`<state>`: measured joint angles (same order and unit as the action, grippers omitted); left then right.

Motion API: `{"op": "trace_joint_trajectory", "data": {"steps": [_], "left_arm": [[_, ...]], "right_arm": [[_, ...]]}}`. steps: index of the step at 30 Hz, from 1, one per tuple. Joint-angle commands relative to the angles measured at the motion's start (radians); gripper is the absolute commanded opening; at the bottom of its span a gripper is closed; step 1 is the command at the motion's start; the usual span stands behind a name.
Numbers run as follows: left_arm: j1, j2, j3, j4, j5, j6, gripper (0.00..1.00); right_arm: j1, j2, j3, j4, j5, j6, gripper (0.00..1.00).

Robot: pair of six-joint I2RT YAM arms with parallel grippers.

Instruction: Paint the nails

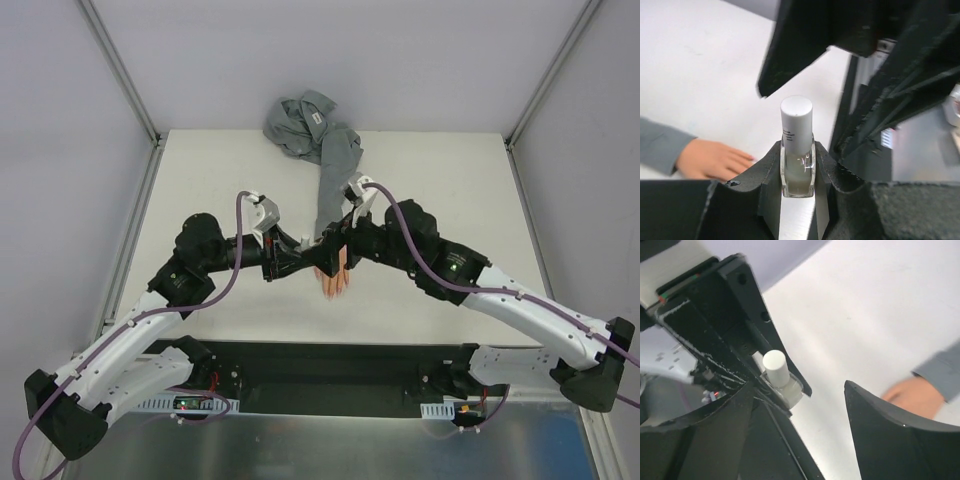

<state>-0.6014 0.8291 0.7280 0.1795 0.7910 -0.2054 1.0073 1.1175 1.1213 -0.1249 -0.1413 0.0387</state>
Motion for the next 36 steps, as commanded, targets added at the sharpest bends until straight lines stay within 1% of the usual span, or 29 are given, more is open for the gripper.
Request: {"op": "trace_joint_trajectory", "data": {"steps": [1,4,8,10,13,15,18,19,21,25,26,29,30,32,33,34,35,36], "left_arm": [[-0.003,-0.018,0.042,-0.075,-0.297,0.093,0.00],[-0.003,-0.018,0.042,-0.080,-0.332,0.098,0.00],[-0.001,-0.022,0.039,-0.086,-0.378,0.098,0.00],[-0.003,-0.027,0.037,-0.087,-0.391,0.097,0.00],[-0.003,-0.027,0.040,-0.086,-0.391,0.090,0.00],[-0.003,-0.022,0.040,-0.087,-0.395,0.086,0.00],[-0.003,-0.022,0.044,-0.087,-0.397,0.081,0.00],[-0.003,-0.021,0.044,-0.087,-0.395,0.080,0.00],[-0.003,-0.027,0.044,-0.089,-0.397,0.080,0.00],[-0.003,-0.033,0.042,-0.087,-0.391,0.074,0.00],[-0.003,-0.035,0.042,-0.087,-0.388,0.070,0.00],[-0.003,-0.033,0.047,-0.086,-0.360,0.066,0.00],[-0.003,-0.035,0.048,-0.084,-0.334,0.066,0.00],[-0.001,-0.039,0.044,-0.068,-0.297,0.063,0.00],[-0.001,-0.042,0.039,-0.054,-0.271,0.058,0.00],[-0.001,-0.044,0.036,-0.040,-0.187,0.058,0.00],[-0.001,-0.044,0.033,-0.005,-0.138,0.052,0.00],[-0.001,-0.041,0.025,0.018,-0.084,0.043,0.00]], "right_arm": [[0.092,0.066,0.167,-0.135,0.501,0.062,0.76],[0.128,0.140,0.244,-0.182,0.603,0.110,0.76],[0.152,0.214,0.331,-0.191,0.677,0.162,0.73],[0.166,0.258,0.356,-0.202,0.713,0.210,0.67],[0.186,0.312,0.391,-0.174,0.695,0.210,0.59],[0.200,0.343,0.422,-0.173,0.704,0.208,0.56],[0.215,0.390,0.440,-0.173,0.712,0.210,0.54],[0.218,0.406,0.440,-0.174,0.723,0.213,0.52],[0.220,0.410,0.434,-0.182,0.741,0.225,0.45],[0.218,0.387,0.378,-0.164,0.795,0.216,0.36],[0.218,0.366,0.364,-0.153,0.795,0.208,0.33],[0.205,0.334,0.307,-0.102,0.743,0.199,0.21],[0.195,0.314,0.292,-0.084,0.731,0.199,0.13],[0.182,0.291,0.252,-0.068,0.668,0.191,0.03],[0.163,0.263,0.235,-0.036,0.636,0.167,0.01],[0.149,0.246,0.216,-0.012,0.550,0.147,0.01],[0.137,0.233,0.189,0.017,0.481,0.118,0.01],[0.096,0.211,0.139,0.103,0.277,0.083,0.01]]}}
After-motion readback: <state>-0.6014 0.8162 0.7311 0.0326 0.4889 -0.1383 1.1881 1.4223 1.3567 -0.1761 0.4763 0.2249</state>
